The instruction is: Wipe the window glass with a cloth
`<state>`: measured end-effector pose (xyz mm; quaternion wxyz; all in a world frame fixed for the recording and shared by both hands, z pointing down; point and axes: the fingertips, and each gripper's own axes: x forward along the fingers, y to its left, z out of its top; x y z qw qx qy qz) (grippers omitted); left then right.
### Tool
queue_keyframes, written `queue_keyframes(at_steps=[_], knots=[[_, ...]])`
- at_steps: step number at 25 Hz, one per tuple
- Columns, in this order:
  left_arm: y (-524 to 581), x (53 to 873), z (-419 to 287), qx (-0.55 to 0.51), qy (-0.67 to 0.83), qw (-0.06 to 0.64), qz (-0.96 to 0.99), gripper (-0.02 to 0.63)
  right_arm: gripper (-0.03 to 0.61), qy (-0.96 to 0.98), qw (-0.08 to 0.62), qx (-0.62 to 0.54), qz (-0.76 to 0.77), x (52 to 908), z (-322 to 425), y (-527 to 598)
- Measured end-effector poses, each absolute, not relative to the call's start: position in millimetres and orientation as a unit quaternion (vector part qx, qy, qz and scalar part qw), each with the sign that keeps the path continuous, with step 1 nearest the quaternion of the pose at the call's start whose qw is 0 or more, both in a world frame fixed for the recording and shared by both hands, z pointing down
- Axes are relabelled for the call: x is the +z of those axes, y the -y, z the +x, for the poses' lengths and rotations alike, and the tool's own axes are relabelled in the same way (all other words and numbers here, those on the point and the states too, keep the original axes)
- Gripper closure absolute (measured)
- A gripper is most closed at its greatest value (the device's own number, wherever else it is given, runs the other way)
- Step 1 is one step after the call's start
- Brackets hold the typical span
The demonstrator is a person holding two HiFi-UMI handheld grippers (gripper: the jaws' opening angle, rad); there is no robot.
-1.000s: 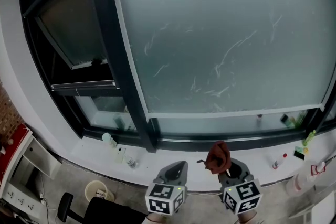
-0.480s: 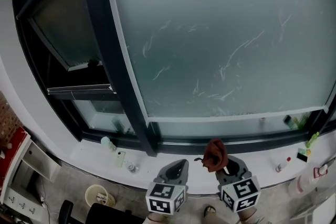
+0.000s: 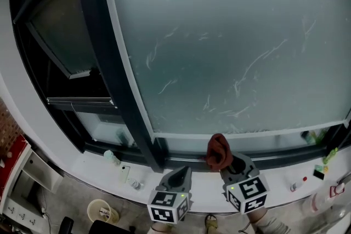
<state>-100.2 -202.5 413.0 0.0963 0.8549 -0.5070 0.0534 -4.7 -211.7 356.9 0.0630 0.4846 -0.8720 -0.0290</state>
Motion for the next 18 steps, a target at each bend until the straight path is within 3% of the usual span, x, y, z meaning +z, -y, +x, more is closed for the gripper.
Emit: queue_keyframes(at_steps=[18], knots=[[323.4,401.0,-114.4,0.055,0.556,0.093,0.824,0.609,0.531,0.89,0.038,-0.15,0.428,227.9,-72.7,413.9]])
